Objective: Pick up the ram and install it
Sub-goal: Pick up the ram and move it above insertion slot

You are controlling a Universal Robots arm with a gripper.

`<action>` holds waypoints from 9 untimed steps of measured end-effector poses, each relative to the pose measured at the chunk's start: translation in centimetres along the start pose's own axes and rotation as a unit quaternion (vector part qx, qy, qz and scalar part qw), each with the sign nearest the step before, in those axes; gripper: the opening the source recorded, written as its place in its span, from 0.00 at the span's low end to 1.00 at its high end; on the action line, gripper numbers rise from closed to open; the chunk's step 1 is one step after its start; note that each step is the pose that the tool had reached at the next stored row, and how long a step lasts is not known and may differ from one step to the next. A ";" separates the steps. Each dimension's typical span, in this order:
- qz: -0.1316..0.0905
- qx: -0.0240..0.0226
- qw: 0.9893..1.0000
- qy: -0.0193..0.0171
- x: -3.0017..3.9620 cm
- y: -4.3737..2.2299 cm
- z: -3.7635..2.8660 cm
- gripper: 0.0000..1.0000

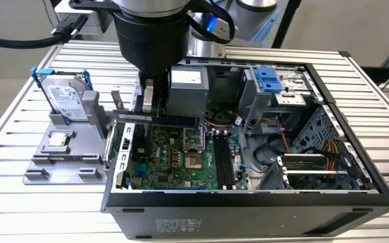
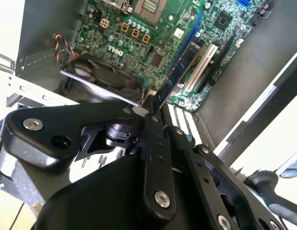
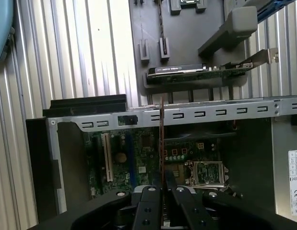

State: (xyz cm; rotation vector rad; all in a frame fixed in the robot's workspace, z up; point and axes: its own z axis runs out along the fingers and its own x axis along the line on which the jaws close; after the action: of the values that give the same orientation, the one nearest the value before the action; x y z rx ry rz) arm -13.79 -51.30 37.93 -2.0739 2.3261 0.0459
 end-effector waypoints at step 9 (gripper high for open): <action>0.005 0.001 1.000 0.003 -0.13 -1.15 0.02 0.00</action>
State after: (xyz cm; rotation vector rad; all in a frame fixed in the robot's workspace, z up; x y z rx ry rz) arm -12.63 -51.30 37.92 -2.0651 2.3399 0.0377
